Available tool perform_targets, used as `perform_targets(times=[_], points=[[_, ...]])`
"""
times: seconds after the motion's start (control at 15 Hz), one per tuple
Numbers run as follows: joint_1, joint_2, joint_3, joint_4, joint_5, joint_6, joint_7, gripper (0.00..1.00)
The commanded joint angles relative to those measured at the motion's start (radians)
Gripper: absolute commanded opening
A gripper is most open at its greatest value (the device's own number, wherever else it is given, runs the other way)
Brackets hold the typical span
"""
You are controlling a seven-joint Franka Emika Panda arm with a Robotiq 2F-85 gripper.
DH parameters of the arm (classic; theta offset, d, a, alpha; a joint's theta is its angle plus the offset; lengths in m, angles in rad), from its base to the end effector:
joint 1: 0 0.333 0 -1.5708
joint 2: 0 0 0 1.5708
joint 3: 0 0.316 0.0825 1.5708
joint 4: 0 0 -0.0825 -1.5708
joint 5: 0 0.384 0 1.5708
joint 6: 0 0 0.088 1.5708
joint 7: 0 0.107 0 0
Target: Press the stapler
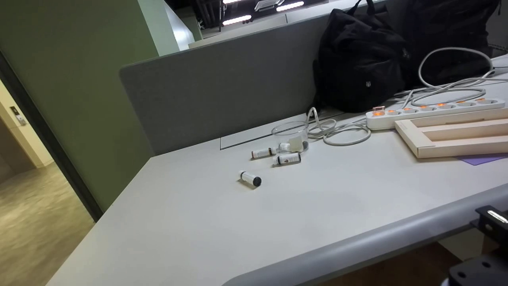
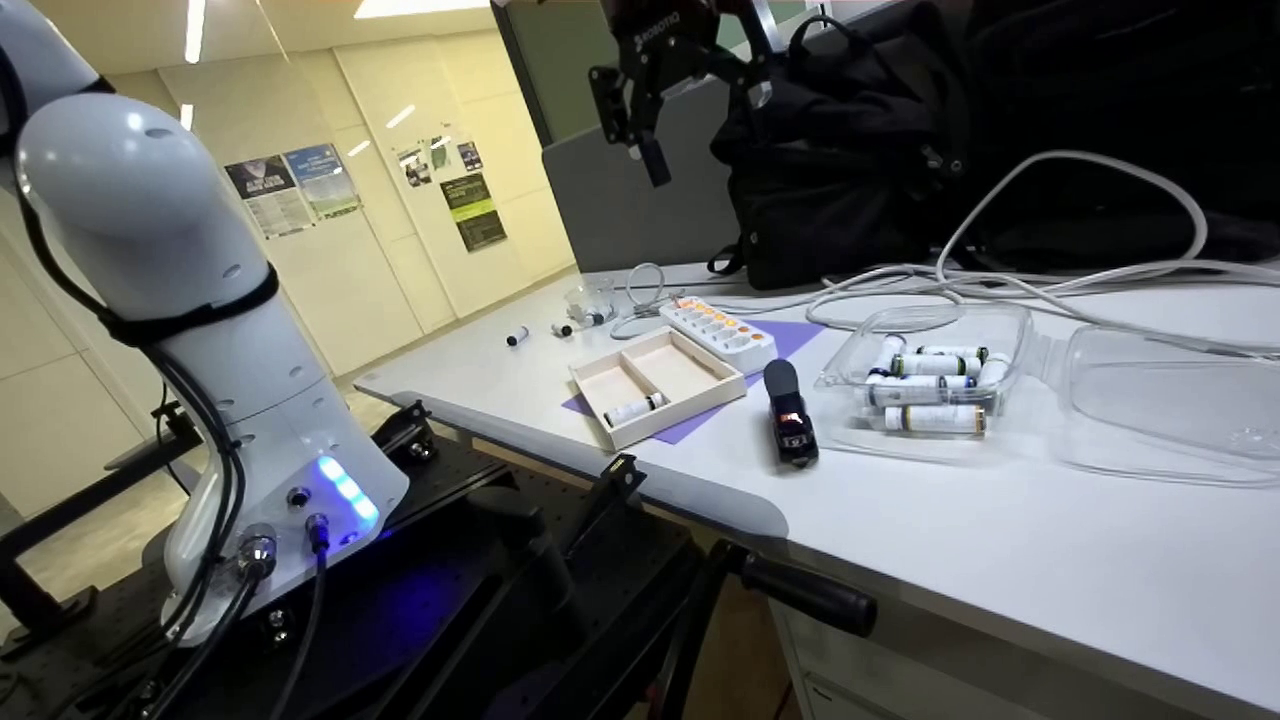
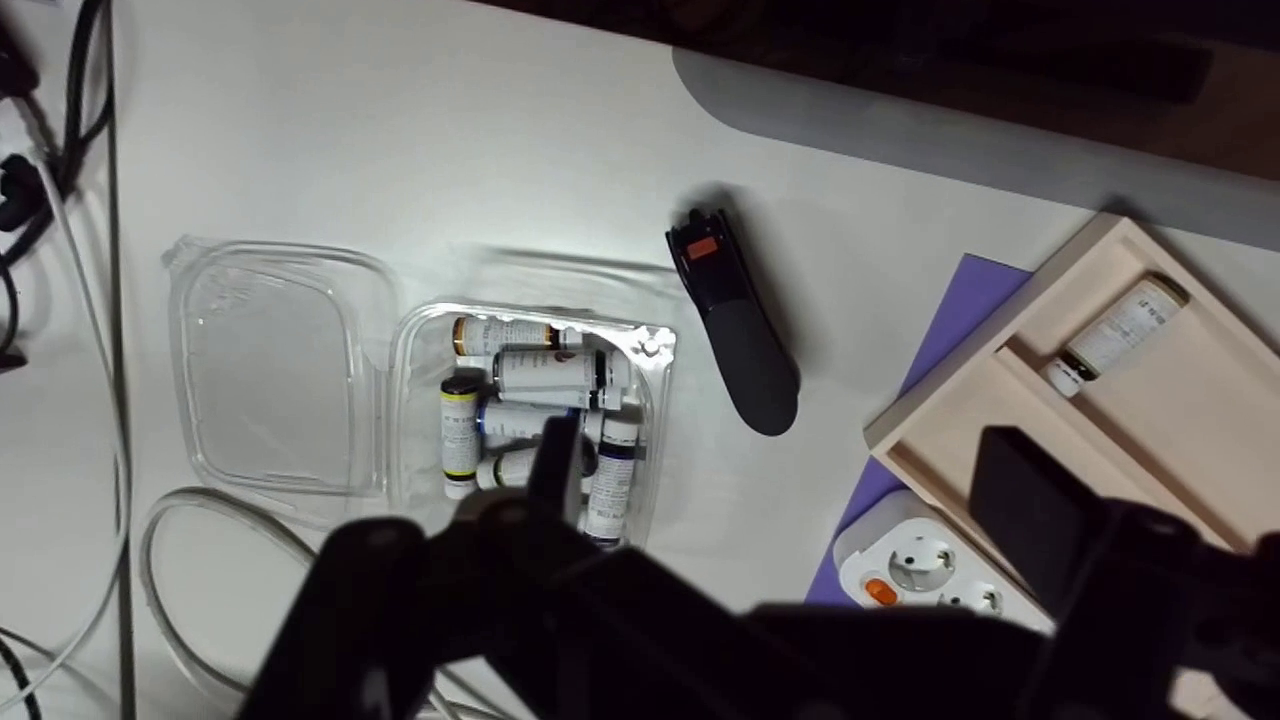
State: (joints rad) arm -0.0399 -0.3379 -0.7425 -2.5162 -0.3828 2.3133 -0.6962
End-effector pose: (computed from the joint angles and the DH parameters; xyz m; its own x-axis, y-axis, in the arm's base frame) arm 0.3117 -0.3155 0.3740 0.9826 0.1858 0.0066 0.1842 -0.9778 0.0998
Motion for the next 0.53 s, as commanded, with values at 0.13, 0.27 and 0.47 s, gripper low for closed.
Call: perform_targets(times=[0.13, 0.27, 0.47], points=[[-0.010, 0.263, 0.112, 0.029, 0.228, 0.161, -0.095, 0.60], [-0.044, 0.359, 0.175, 0.043, 0.291, 0.207, -0.136, 0.45], [-0.131, 0.487, 0.283, 0.070, 0.314, 0.256, -0.166, 0.25]])
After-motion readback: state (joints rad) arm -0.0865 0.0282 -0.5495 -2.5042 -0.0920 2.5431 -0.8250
